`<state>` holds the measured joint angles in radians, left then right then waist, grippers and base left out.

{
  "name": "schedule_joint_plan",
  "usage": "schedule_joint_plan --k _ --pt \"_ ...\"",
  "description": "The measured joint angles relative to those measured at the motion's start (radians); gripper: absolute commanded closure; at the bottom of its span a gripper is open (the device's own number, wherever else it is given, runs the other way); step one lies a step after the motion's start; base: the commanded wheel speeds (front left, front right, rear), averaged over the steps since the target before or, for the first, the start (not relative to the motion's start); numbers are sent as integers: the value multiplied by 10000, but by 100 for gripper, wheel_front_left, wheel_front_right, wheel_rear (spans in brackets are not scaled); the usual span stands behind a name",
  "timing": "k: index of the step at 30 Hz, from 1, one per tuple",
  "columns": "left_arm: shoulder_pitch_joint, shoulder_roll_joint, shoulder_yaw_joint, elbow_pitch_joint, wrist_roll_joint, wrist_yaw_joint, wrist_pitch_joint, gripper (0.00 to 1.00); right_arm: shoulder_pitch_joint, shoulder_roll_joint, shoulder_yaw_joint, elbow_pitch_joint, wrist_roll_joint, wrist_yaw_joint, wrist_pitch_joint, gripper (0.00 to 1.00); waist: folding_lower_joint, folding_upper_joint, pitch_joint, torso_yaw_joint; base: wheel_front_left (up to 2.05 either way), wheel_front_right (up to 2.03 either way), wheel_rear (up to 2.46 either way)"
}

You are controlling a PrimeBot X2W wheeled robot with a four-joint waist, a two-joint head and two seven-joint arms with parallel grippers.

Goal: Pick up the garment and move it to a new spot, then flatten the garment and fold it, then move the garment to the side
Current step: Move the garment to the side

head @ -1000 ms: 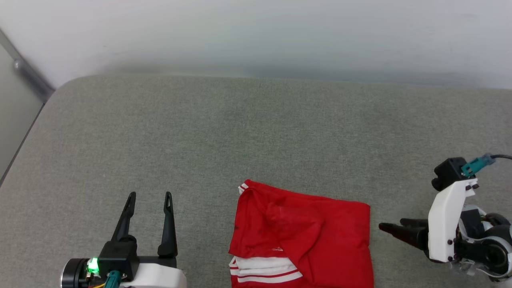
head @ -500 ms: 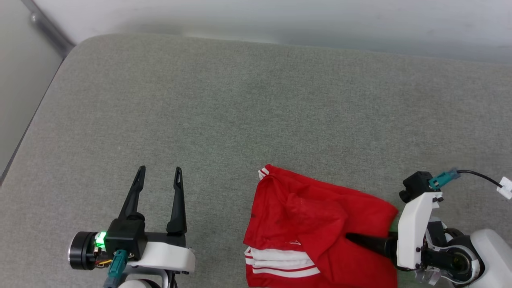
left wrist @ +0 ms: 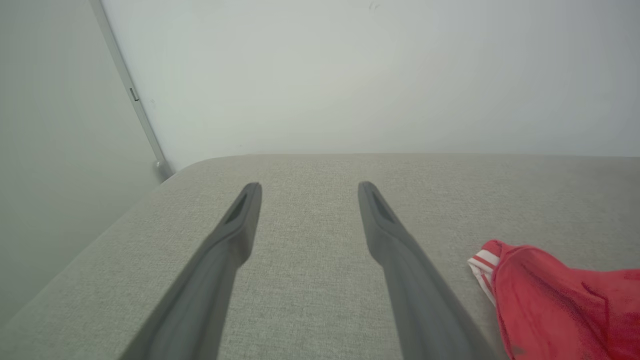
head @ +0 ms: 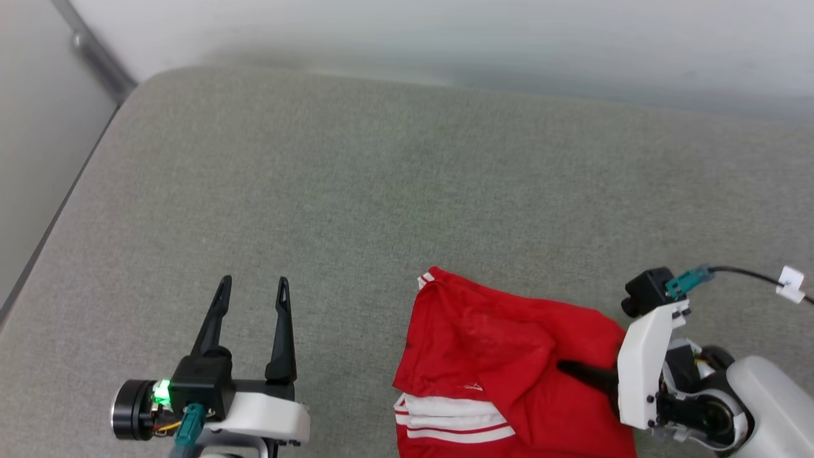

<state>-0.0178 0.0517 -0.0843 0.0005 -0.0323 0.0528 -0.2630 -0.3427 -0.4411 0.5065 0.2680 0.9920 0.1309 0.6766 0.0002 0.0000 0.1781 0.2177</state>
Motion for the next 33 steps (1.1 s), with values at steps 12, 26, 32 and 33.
schedule_joint_plan --k 12,26,32,33 --pt "814 -6 -40 -107 -311 198 0 0 -1389 -2059 1670 -2182 -514 0 104 100 -2 0 -1054 -1164 0 0 0" --pt "21 -10 -38 -401 -123 77 -2 0 -1735 -4391 834 -2276 -1277 2 -109 100 -2 0 -99 -3281 0 0 0" --pt "-563 104 81 -612 38 -111 0 0 -2321 -4966 188 -826 -1948 2 -593 100 -2 0 931 -3695 0 0 0" --pt "-664 115 84 -637 67 -159 0 0 -2428 -5012 107 -541 -2100 2 -662 100 -2 0 1108 -3733 0 0 0"
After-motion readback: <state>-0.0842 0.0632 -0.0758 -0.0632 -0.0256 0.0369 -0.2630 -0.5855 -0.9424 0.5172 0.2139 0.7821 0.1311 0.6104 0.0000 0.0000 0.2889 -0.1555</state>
